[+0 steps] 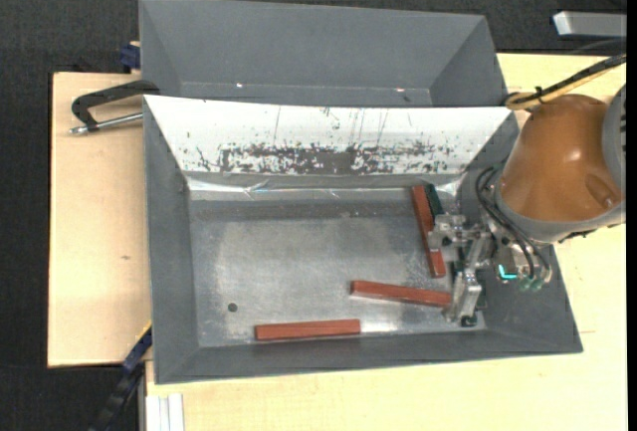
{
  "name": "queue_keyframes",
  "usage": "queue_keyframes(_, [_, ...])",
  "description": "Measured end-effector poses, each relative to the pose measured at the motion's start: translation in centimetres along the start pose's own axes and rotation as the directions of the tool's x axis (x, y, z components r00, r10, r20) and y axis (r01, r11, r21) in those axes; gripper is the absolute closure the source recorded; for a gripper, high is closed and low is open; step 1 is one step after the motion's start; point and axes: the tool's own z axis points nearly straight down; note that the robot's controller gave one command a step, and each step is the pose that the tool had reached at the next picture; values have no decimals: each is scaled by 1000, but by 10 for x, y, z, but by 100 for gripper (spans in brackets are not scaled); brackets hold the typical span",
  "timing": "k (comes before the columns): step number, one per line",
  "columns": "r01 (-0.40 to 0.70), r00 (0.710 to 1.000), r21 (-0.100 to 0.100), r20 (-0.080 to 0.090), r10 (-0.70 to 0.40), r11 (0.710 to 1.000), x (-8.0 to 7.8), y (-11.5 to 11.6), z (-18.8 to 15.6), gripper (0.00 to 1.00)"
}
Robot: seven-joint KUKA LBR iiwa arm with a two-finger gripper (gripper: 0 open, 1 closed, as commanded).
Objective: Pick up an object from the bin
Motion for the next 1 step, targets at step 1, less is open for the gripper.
queue_keyframes(1, [0,1000,0,4,0,1000,-1,0,-2,0])
